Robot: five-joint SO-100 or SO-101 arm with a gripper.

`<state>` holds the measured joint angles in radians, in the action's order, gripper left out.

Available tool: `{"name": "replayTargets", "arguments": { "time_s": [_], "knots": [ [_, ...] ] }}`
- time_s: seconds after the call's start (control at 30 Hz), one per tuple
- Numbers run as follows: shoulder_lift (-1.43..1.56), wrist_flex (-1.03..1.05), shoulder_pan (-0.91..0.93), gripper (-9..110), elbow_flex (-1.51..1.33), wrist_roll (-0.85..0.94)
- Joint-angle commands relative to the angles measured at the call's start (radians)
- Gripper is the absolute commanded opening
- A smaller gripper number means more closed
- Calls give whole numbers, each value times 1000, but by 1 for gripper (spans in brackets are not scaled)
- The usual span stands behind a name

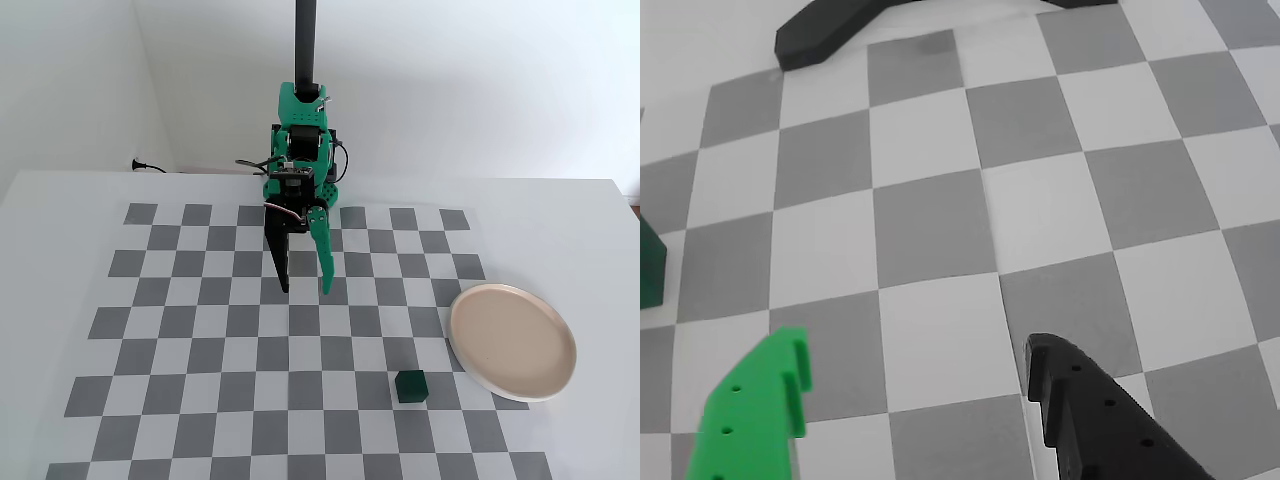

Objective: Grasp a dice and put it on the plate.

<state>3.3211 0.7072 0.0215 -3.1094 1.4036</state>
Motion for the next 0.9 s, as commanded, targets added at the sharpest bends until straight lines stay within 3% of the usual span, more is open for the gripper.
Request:
{"name": "replayTargets", "arguments": {
  "time_s": [0.0, 0.67, 0.87],
  "knots": [
    [15, -51, -6, 22, 17, 21],
    [-51, -192, -120, 27, 37, 173],
    [-279, -245, -137, 27, 173, 158]
  ]
}}
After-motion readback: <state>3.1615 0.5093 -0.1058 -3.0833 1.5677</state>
